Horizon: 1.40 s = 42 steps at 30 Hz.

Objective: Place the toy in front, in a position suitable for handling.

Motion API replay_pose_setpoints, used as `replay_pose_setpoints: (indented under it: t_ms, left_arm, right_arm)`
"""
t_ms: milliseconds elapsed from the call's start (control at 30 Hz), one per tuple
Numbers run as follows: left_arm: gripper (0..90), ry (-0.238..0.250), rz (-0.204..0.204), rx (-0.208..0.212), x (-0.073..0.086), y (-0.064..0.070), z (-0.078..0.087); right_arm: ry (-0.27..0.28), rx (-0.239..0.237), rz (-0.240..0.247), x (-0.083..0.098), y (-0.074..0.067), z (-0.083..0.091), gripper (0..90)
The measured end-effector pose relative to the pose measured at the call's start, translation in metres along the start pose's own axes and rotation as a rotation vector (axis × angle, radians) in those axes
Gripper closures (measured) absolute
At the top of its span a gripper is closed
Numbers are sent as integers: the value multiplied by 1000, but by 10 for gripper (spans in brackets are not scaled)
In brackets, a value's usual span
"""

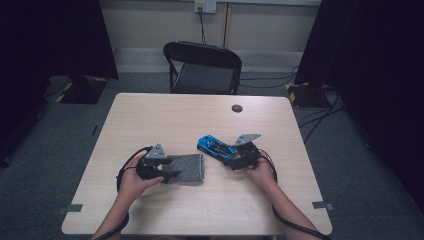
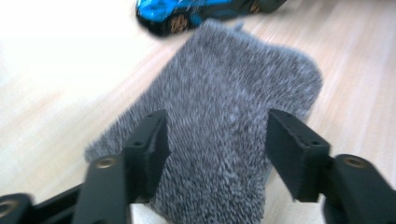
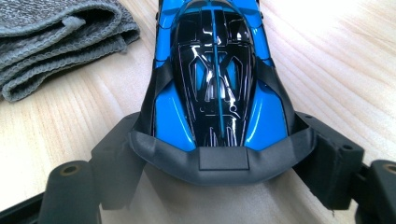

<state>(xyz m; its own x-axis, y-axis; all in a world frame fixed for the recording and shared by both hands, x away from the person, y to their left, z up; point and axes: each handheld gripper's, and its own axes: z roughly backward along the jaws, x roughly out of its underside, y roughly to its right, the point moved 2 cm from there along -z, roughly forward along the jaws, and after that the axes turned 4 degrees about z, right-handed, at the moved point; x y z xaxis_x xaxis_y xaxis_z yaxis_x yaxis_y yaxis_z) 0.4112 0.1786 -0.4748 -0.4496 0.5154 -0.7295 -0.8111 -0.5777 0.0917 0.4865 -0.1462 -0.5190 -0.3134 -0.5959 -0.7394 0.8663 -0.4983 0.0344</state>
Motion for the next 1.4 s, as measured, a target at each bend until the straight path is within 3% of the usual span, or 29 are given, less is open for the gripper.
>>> replay_pose_setpoints:
  t_ms: [67, 167, 233, 300, 367, 400, 500, 767, 1033, 1200, 1300, 1400]
  left_arm:
    - [353, -26, -43, -2, -3, -2, 0]
    - [316, -51, -85, 46, -2, -6, -9]
    - [303, -100, -112, 83, 2, -7, -17]
    - [295, -146, -139, 80, 6, -8, -25]
    - [238, -138, -106, 105, 8, -9, -29]
    - [229, -139, -110, 105, 9, -10, -30]
    - [229, -127, -102, 79, 10, -6, -32]
    - [223, -152, -117, 9, 9, 4, -35]
    - [283, -179, -95, 38, 1, 5, -27]
    - [311, -131, -163, 39, -6, -3, -15]
    - [283, -145, -148, 45, -2, -13, -20]
    - [248, -139, -107, 74, 7, -17, -30]
  right_arm:
    - [0, 0, 0, 0, 0, 0, 237]
    - [0, 0, 0, 0, 0, 0, 236]
    - [0, 0, 0, 0, 0, 0, 236]
    - [0, 0, 0, 0, 0, 0, 236]
    - [0, -1, 0, 0, 0, 0, 235]
    - [0, -1, 0, 0, 0, 0, 235]
    - [0, 2, -1, 1, -1, 1, 232]
    - [-7, 20, -18, 2, -3, 3, 201]
    - [-14, 33, -29, 2, -5, 2, 170]
    - [-14, 33, -30, 2, -4, 2, 172]
    - [-14, 33, -30, 2, -4, 2, 172]
    - [-14, 32, -31, 2, -4, 2, 172]
